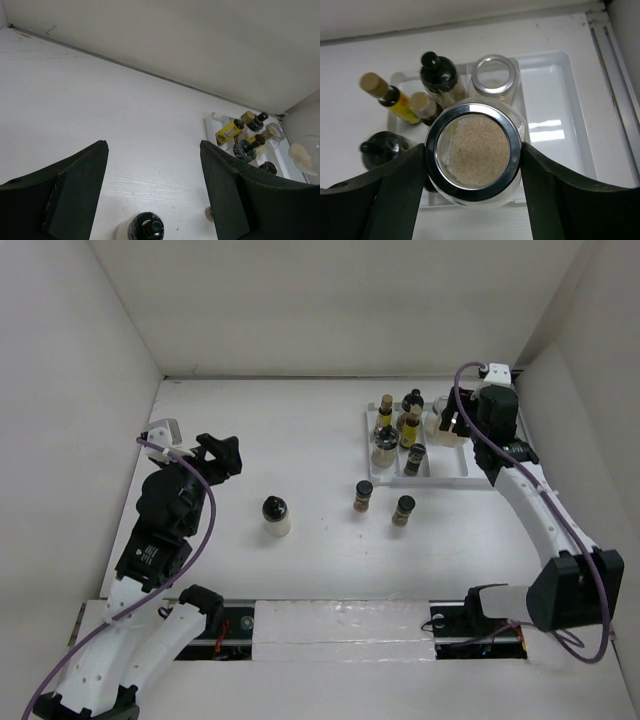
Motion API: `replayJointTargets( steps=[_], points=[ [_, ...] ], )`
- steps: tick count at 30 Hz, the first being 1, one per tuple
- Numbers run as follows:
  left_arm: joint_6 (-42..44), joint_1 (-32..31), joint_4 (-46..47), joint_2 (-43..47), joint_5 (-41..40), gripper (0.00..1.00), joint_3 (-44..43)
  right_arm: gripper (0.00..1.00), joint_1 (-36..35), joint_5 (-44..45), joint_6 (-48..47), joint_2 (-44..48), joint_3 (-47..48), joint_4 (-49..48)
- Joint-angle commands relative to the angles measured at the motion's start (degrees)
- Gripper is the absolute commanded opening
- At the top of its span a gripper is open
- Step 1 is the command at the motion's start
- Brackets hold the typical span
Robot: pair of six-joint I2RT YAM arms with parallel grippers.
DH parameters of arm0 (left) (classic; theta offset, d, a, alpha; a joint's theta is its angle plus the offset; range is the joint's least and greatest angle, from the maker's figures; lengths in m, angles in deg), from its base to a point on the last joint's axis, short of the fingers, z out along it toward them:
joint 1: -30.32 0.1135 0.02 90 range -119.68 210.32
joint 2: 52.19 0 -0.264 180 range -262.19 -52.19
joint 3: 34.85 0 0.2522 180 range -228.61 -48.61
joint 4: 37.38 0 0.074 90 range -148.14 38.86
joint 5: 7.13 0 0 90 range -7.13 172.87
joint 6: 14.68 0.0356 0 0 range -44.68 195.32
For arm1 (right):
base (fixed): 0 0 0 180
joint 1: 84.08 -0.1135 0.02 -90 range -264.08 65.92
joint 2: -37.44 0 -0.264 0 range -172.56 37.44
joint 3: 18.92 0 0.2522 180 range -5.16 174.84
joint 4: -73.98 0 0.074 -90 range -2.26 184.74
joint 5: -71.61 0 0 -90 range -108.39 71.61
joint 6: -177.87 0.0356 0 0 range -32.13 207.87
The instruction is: Organize the condiment bottles
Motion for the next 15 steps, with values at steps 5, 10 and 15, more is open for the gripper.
replayJointTargets(
  steps=[5, 10, 15],
  points=[
    [0.3, 0.3, 2.1, -0.1, 0.7, 0.70, 0.0, 0.51, 3.7, -2.8, 2.6, -7.6, -0.3, -12.7],
    [0.3, 0.3, 3.1, 0.8, 0.7, 0.70, 0.6, 0.51, 5.6, -3.5, 2.6, -13.6, -1.4, -14.8],
    [0.3, 0.3, 3.1, -0.6, 0.7, 0.70, 0.0, 0.54, 8.2, -5.7, 3.7, -18.8, -0.9, -15.9]
  ],
)
